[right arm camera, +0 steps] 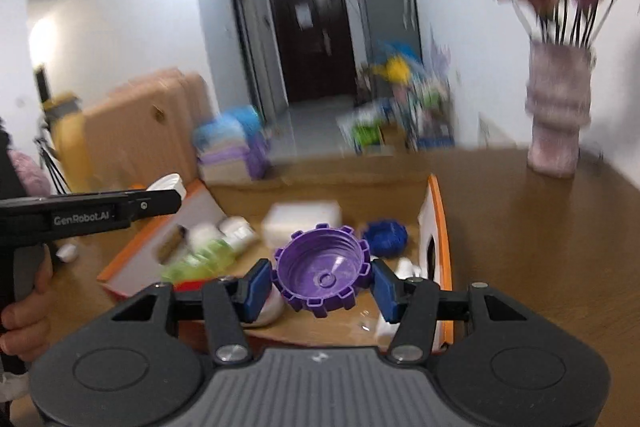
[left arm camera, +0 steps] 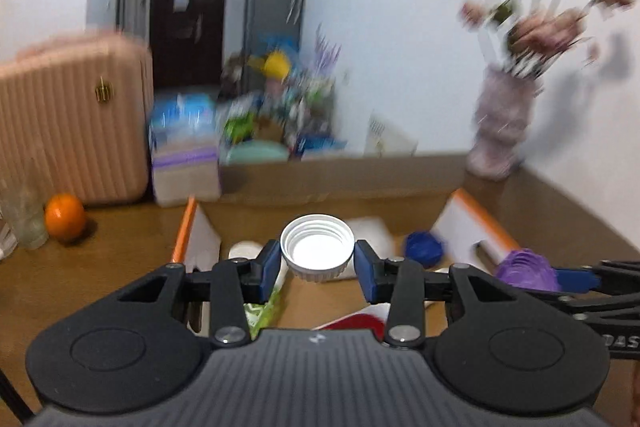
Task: Organize rigid objects
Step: 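Carry the white cap and purple cap over the cardboard box with both grippers, then open both grippers to drop the caps into the box and withdraw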
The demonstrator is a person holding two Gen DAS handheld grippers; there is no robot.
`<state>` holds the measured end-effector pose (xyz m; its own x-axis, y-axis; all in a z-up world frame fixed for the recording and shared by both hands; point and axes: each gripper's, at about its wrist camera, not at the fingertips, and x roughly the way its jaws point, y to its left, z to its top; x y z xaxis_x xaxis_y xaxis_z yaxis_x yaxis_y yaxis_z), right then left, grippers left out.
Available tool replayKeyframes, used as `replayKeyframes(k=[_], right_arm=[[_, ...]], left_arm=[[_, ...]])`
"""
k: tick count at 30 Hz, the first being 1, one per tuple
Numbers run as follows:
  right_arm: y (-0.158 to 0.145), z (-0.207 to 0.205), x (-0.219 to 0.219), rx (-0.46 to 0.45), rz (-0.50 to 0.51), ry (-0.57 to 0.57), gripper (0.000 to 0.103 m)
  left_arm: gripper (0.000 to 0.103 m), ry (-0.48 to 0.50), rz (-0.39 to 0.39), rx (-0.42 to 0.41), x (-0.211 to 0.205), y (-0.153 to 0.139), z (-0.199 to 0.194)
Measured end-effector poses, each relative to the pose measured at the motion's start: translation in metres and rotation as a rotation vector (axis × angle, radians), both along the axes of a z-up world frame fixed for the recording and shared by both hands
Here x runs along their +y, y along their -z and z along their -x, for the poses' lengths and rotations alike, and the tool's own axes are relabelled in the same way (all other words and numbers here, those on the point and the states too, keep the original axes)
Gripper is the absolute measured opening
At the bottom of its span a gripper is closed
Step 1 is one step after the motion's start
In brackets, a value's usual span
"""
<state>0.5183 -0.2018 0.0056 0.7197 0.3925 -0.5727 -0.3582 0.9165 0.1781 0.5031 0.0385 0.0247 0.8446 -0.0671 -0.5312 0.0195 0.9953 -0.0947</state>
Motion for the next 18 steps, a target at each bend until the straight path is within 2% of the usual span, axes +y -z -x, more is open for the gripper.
replayKeyframes(k=[2,4,7,9,11,14,16,18], right_arm=[[0.014,-0.023,0.000,0.083,-0.034,0.008,0.053],[0.025,-0.032,0.002,0.127,-0.038,0.009,0.053],[0.035,-0.039,0.016,0.107,0.078,0.015,0.053],[0.037,-0.044,0.022,0.099,0.118,0.013,0.054],[0.035,-0.044,0.027,0.097,0.122,-0.002,0.055],[0.030,-0.042,0.035,0.101,0.113,-0.060,0.053],[0.026,-0.039,0.041,0.094,0.129,-0.075,0.055],[0.019,-0.033,0.043,0.083,0.109,-0.080,0.055]], left_arm=[[0.040,0.008,0.035,0.081,0.005,0.016,-0.026],[0.040,0.018,0.045,0.119,0.005,0.027,-0.041],[0.040,0.038,0.024,0.164,-0.001,0.041,-0.058],[0.040,0.044,0.012,0.199,-0.007,0.048,-0.067],[0.041,0.013,0.015,0.208,-0.006,0.051,-0.070],[0.042,0.036,0.027,0.185,-0.001,0.044,-0.059],[0.051,0.036,-0.001,0.181,0.002,0.036,-0.048],[0.055,0.038,-0.020,0.143,0.009,0.023,-0.029]])
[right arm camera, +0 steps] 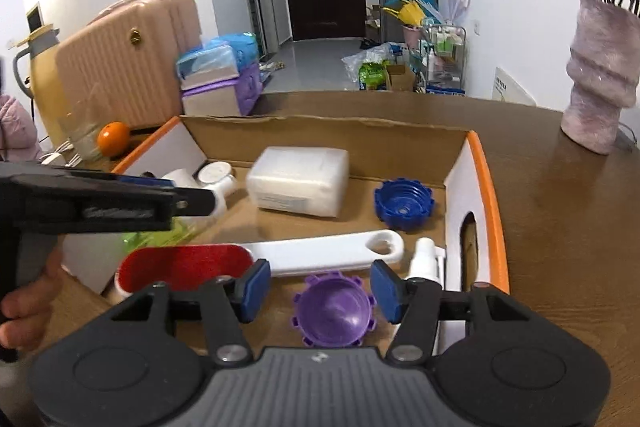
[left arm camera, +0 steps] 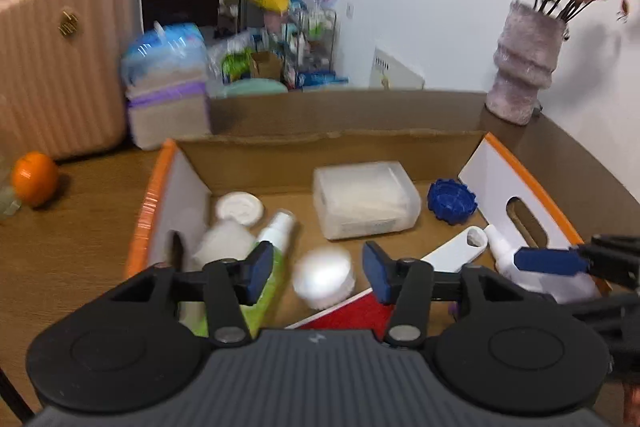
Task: Organize rigid objects
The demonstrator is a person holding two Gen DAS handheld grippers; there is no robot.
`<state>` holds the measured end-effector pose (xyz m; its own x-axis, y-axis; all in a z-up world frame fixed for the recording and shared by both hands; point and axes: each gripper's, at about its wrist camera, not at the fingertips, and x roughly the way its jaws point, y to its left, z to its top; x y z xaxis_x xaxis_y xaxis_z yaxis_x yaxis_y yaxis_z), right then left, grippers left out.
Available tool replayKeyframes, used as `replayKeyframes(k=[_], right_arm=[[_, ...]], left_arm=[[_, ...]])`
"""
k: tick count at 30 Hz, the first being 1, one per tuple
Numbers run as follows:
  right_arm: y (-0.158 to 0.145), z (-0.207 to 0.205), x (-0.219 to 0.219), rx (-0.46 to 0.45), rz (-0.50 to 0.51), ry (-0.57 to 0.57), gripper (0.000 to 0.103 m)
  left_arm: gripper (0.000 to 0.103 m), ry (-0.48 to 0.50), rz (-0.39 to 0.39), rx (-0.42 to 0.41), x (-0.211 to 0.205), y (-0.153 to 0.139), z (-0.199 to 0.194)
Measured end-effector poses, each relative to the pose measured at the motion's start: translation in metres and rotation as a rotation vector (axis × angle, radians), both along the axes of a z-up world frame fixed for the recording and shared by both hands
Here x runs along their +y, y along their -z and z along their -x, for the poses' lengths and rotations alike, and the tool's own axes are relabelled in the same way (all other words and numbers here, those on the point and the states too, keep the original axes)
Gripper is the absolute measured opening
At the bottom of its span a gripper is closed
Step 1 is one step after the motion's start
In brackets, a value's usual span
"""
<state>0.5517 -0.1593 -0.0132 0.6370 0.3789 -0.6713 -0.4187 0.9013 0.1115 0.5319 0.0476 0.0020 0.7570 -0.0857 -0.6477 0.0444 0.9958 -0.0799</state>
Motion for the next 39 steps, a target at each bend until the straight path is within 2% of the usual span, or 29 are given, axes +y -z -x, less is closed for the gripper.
replayKeyframes(k=[3,6,11,15,20,25,27,30,33,36,39], right_arm=[[-0.015,0.013,0.000,-0.010,-0.030,-0.009,0.055],[-0.037,0.034,-0.002,-0.043,-0.019,-0.012,0.058],[-0.082,0.092,-0.017,-0.154,-0.047,-0.016,0.070],[-0.100,0.147,-0.028,-0.239,-0.101,-0.011,0.079],[-0.089,0.212,-0.028,-0.306,-0.071,-0.016,0.079],[-0.069,0.271,-0.033,-0.407,-0.087,0.010,0.080],[-0.063,0.294,-0.035,-0.460,-0.098,0.024,0.080],[-0.056,0.327,-0.040,-0.533,-0.125,0.046,0.082],[-0.049,0.353,-0.045,-0.560,-0.173,0.060,0.084],[-0.040,0.386,-0.047,-0.616,-0.166,0.066,0.086],[-0.032,0.420,-0.048,-0.690,-0.126,0.065,0.099]], left_arm=[[0.067,0.023,-0.024,-0.055,0.009,-0.024,0.030],[0.074,0.011,-0.031,-0.113,0.016,-0.047,0.066],[0.084,0.011,-0.054,-0.242,0.030,-0.076,0.147],[0.091,-0.006,-0.061,-0.318,0.035,-0.084,0.212],[0.096,0.049,0.007,-0.358,0.036,-0.074,0.296],[0.102,-0.010,-0.094,-0.482,0.027,-0.060,0.373],[0.103,-0.030,-0.097,-0.530,0.028,-0.058,0.398],[0.103,-0.087,-0.082,-0.573,0.026,-0.056,0.427],[0.103,-0.129,-0.117,-0.612,0.018,-0.050,0.448],[0.103,-0.150,-0.109,-0.618,0.011,-0.039,0.465],[0.103,-0.165,-0.067,-0.592,0.001,-0.025,0.470]])
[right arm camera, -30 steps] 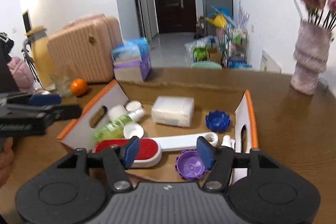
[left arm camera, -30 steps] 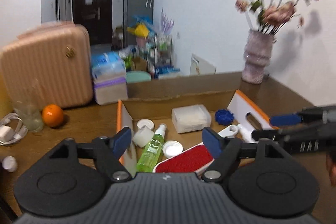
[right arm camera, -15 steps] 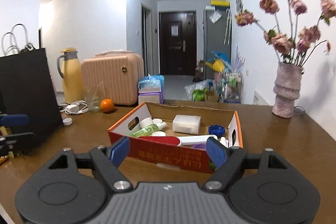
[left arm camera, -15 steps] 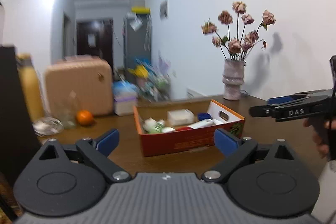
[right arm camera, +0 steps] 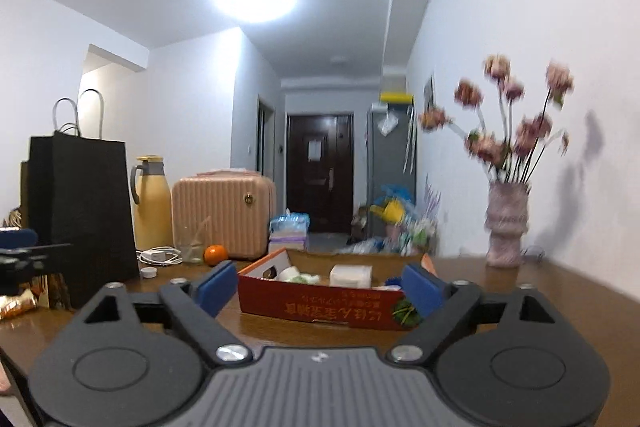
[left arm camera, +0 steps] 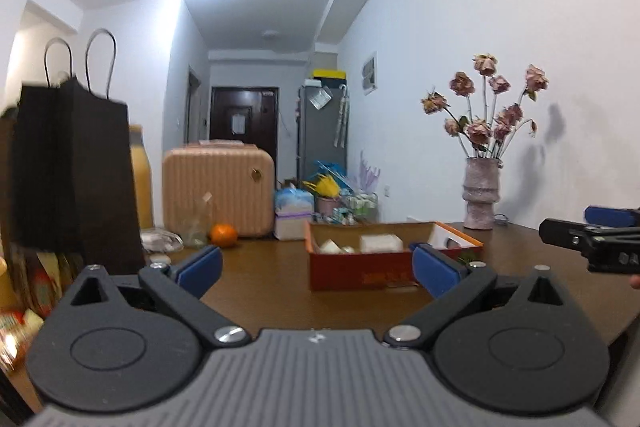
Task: Organize rigid objects
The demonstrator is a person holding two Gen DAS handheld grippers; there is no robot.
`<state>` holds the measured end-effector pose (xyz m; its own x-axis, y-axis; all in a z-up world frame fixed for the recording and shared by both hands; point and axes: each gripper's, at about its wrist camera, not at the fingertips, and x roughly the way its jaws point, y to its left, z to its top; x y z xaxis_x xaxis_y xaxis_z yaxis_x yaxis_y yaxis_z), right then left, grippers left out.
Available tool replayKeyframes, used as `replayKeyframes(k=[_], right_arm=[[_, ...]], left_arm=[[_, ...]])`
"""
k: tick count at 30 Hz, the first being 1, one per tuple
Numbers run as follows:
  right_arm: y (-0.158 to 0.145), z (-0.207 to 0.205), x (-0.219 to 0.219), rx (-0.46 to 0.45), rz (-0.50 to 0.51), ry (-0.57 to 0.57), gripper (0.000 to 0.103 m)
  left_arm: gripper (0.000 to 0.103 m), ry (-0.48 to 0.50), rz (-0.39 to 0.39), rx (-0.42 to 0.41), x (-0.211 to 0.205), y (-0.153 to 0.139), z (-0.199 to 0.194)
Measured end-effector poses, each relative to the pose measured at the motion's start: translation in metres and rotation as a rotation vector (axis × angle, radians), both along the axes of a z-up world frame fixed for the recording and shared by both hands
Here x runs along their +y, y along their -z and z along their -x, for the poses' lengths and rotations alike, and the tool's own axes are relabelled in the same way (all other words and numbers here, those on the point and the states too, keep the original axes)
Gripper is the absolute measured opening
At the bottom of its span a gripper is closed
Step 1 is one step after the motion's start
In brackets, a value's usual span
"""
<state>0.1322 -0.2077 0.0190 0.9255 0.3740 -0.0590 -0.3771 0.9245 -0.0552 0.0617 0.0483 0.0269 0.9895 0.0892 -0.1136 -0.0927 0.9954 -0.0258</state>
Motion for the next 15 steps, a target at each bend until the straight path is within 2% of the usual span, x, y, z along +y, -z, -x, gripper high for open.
replayKeyframes(k=[3,9,15], right_arm=[[0.008,0.028,0.003,-0.024,0.069,0.018,0.102],[0.035,0.072,0.004,0.080,0.018,0.065,0.103],[0.045,0.086,0.004,0.083,0.044,0.083,0.103]], left_arm=[[0.103,0.023,-0.001,0.025,-0.010,0.011,0.008],[0.103,0.039,-0.009,0.021,-0.020,0.027,0.038],[0.103,0.067,-0.018,-0.014,-0.025,0.027,0.044]])
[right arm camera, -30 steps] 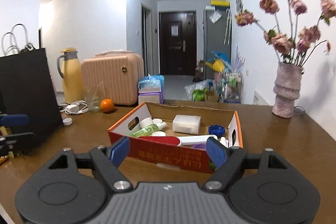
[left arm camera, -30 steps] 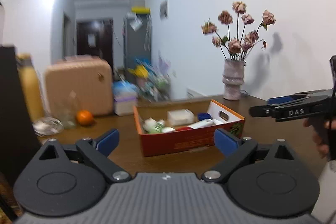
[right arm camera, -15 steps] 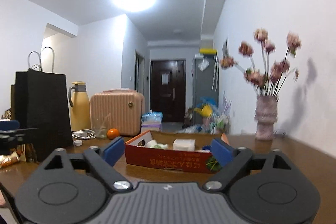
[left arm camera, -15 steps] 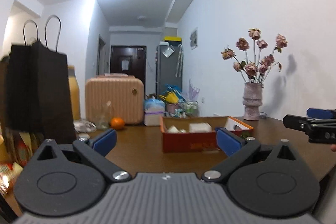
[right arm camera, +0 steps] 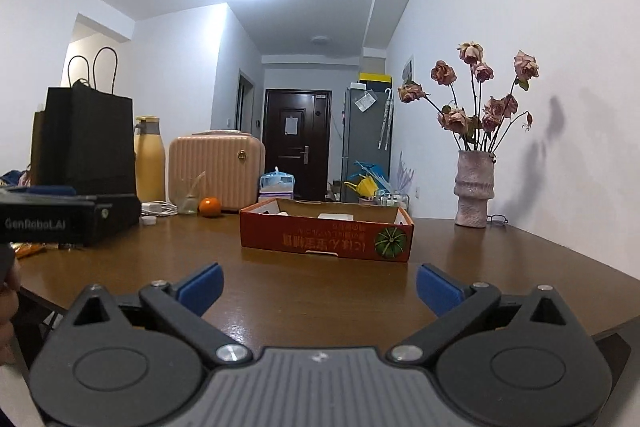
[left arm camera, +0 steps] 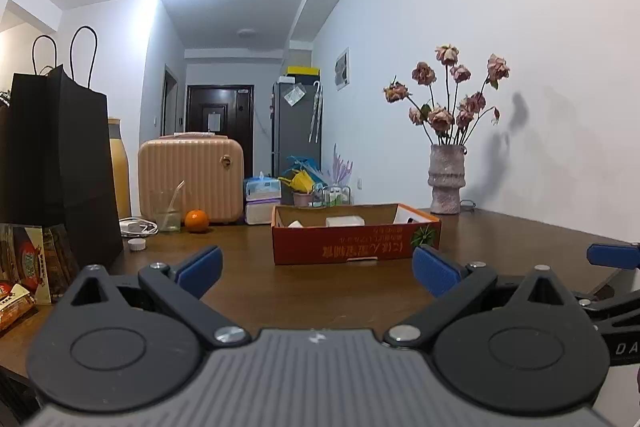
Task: Organize rigid objects
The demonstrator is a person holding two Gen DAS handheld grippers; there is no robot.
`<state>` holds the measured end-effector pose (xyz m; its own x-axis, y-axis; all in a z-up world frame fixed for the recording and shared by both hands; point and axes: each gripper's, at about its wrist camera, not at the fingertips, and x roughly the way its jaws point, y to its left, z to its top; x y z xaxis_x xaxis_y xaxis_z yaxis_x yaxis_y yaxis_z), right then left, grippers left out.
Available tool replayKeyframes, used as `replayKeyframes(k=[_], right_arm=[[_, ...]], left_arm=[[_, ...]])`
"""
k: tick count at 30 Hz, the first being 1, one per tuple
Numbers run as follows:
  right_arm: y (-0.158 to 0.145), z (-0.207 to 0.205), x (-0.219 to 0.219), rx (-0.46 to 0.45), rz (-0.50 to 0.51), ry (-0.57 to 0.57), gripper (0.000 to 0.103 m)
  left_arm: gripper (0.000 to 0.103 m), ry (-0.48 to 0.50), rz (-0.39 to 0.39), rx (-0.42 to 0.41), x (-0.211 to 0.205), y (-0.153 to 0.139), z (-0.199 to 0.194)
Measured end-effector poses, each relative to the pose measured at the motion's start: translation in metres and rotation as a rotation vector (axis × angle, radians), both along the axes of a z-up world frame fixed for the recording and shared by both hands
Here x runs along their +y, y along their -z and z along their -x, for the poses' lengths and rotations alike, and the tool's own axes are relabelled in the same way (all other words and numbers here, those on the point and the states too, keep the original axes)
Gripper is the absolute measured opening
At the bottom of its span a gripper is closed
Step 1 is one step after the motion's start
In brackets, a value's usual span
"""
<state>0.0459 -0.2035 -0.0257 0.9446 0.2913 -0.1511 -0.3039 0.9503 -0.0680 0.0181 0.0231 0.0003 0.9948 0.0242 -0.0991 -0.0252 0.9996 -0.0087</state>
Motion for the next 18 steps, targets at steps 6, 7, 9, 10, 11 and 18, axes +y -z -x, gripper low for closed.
replayKeyframes(k=[6,7,9,10,11,18], right_arm=[[-0.0029,-0.0001,-0.0004,-0.022,-0.011,0.016,0.103],[-0.0033,-0.0025,-0.0007,-0.016,-0.012,0.018,0.103],[-0.0033,-0.0049,-0.0006,-0.008,-0.014,0.021,0.103],[-0.0040,-0.0063,-0.0004,-0.006,-0.013,0.021,0.103],[-0.0039,-0.0068,-0.0001,-0.004,-0.011,0.020,0.103],[-0.0042,-0.0092,-0.0010,0.004,-0.018,0.018,0.103]], left_arm=[[0.103,0.006,-0.004,-0.006,-0.0004,-0.0010,0.0004],[0.103,0.007,-0.004,-0.004,-0.0003,-0.0009,0.0001],[0.103,0.008,-0.003,-0.001,-0.0006,-0.0003,-0.0002],[0.103,0.009,-0.003,0.000,-0.0004,-0.0005,-0.0003],[0.103,0.009,-0.004,0.001,-0.0008,-0.0002,-0.0005],[0.103,0.006,0.000,0.002,0.0016,-0.0004,-0.0016]])
